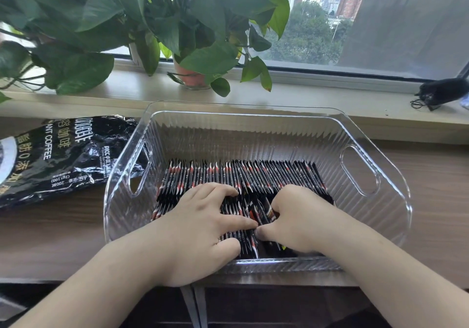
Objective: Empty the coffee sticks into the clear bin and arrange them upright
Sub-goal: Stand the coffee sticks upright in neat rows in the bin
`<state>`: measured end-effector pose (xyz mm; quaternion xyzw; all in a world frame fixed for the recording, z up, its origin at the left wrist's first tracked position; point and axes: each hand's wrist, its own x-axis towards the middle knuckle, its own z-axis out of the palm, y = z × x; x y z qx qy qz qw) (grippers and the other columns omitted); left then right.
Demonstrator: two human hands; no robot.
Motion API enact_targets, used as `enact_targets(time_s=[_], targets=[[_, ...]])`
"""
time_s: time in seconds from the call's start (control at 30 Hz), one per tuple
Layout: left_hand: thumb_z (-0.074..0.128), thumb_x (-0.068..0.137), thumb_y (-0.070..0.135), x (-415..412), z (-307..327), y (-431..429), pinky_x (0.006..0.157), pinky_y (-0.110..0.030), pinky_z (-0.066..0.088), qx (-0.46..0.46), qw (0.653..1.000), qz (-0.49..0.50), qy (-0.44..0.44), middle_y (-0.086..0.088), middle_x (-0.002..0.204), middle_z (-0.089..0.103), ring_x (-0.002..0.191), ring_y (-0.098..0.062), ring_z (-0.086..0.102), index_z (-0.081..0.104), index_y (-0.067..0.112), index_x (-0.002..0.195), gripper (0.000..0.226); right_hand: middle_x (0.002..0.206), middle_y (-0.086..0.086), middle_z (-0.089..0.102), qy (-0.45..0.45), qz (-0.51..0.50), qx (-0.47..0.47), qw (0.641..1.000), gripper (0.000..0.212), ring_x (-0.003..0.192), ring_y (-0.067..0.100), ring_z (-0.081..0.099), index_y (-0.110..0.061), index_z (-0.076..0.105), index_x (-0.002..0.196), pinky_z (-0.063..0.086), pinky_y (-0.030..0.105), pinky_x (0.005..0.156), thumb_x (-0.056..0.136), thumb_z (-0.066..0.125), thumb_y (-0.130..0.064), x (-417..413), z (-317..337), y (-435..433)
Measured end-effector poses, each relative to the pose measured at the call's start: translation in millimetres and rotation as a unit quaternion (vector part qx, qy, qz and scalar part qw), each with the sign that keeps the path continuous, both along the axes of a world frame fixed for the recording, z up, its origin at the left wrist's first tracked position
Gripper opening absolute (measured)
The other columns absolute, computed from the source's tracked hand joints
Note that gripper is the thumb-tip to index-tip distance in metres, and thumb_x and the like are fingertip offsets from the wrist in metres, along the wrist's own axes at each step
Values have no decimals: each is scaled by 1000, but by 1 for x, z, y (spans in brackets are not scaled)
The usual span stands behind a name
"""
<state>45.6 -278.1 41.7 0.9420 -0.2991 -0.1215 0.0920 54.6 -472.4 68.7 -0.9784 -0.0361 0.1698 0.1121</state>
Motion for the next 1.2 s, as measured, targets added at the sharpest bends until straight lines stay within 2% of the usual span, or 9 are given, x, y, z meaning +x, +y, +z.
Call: enact_targets(time_s=[0.17, 0.33, 0.5, 0.7, 0.8, 0.9, 0.97, 1.13, 1.2], targets=[[17, 83, 57, 0, -2, 1, 121, -37, 2, -7, 1000, 1, -6, 13, 155, 7, 143, -3, -9, 26, 58, 144, 62, 49, -3, 67, 50, -11, 88, 995, 37, 45, 7, 63, -17, 66, 76, 56, 25, 59, 94, 62, -49, -6, 3, -6], [12, 79, 59, -2, 1, 0, 122, -36, 6, -18, 1000, 4, -9, 16, 153, 11, 142, -1, -6, 24, 55, 147, 69, 60, 6, 73, 60, -55, 164, 983, 36, 57, 16, 74, -16, 70, 80, 63, 34, 71, 99, 59, -44, -6, 1, -8], [10, 78, 59, -4, 3, -1, 119, -31, 10, -17, 1000, 6, -21, 17, 150, 14, 140, 1, -3, 28, 49, 148, 73, 50, 4, 59, 3, -15, 118, 993, 53, 66, 29, 74, -16, 50, 54, 59, 41, 63, 101, 56, -41, -7, -5, -7], [14, 82, 58, -3, 3, -1, 118, -28, 9, -21, 999, 8, -24, 18, 149, 15, 140, 2, -2, 30, 50, 147, 67, 58, 9, 71, -22, -59, 142, 988, 31, 47, 16, 68, -17, 73, 75, 60, 27, 54, 94, 68, -41, -10, -8, -8], [28, 94, 51, -4, 4, -1, 116, -26, 7, -17, 1000, 10, -24, 18, 150, 12, 140, 2, -3, 26, 50, 148, 54, 58, 7, 70, 7, -58, 171, 983, 34, 43, 13, 65, -20, 67, 68, 56, 24, 48, 99, 62, -34, -11, -9, -9], [19, 87, 55, -5, 4, -1, 119, -28, 6, -6, 999, -1, -39, 16, 153, 9, 141, -1, -5, 15, 54, 149, 62, 51, 2, 63, -1, -28, 159, 987, 43, 40, 10, 59, -22, 61, 57, 52, 25, 45, 99, 62, -30, -9, -10, -12], [11, 79, 56, -4, 5, -3, 120, -31, 2, 15, 999, -10, -44, 11, 156, 5, 144, -5, -7, 9, 59, 148, 69, 51, 1, 60, -26, -1, 136, 990, 38, 40, 9, 54, -23, 66, 58, 53, 28, 47, 95, 67, -32, -6, -10, -14], [12, 79, 53, 3, 12, -12, 119, -36, -10, 60, 994, -38, -85, 4, 157, 1, 143, -12, -13, 14, 55, 150, 71, 47, -4, 48, -33, 37, 92, 994, 25, 38, 7, 40, -23, 77, 78, 27, 13, 38, 93, 67, -41, -5, -8, -16], [15, 79, 54, 4, 11, -14, 120, -36, -8, 50, 995, -41, -75, 8, 155, 1, 144, -11, -11, 17, 54, 150, 71, 46, -4, 45, -20, 44, 90, 995, 34, 40, 8, 39, -20, 71, 69, 30, 17, 42, 95, 64, -40, -6, -7, -19]])
